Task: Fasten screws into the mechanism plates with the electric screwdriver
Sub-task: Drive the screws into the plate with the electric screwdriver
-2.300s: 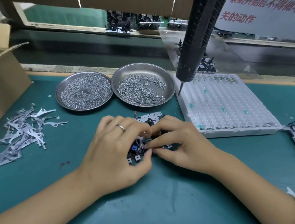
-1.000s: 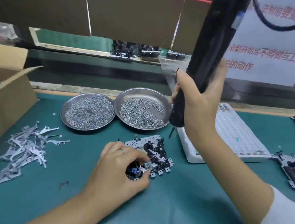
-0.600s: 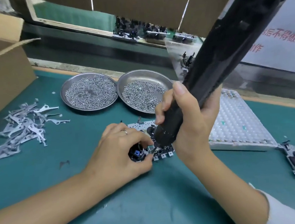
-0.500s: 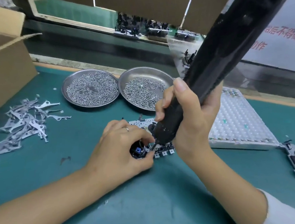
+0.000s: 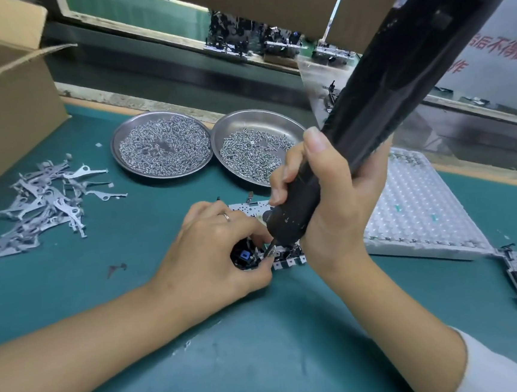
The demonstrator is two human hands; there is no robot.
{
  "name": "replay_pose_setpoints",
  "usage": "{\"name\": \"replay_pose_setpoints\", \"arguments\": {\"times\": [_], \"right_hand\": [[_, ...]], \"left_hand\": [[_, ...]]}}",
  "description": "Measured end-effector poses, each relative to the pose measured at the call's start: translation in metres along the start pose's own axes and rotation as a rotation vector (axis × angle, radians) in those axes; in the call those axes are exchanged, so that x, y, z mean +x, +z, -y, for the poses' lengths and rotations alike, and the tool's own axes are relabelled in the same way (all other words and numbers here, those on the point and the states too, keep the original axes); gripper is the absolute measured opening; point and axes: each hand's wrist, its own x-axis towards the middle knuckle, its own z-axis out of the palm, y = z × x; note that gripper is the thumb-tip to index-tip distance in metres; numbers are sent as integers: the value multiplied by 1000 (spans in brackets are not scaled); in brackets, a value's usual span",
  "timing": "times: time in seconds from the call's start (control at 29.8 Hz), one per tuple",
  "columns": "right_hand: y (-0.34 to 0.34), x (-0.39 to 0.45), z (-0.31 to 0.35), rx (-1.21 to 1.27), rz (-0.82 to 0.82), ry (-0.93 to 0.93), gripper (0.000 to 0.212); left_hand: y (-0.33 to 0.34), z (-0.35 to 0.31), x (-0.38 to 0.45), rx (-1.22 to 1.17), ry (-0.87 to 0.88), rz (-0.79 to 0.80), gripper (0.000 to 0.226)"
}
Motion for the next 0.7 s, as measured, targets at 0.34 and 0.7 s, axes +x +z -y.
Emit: {"name": "replay_pose_setpoints", "arguments": {"times": [0.34, 0.7], "right_hand": [[1, -2, -1, -12, 16, -8, 27], [-1, -2, -2, -22, 30, -14, 25]], "left_hand": [[0, -1, -1, 4, -26, 13, 12], [-1, -2, -1, 8, -48, 31, 20]]}}
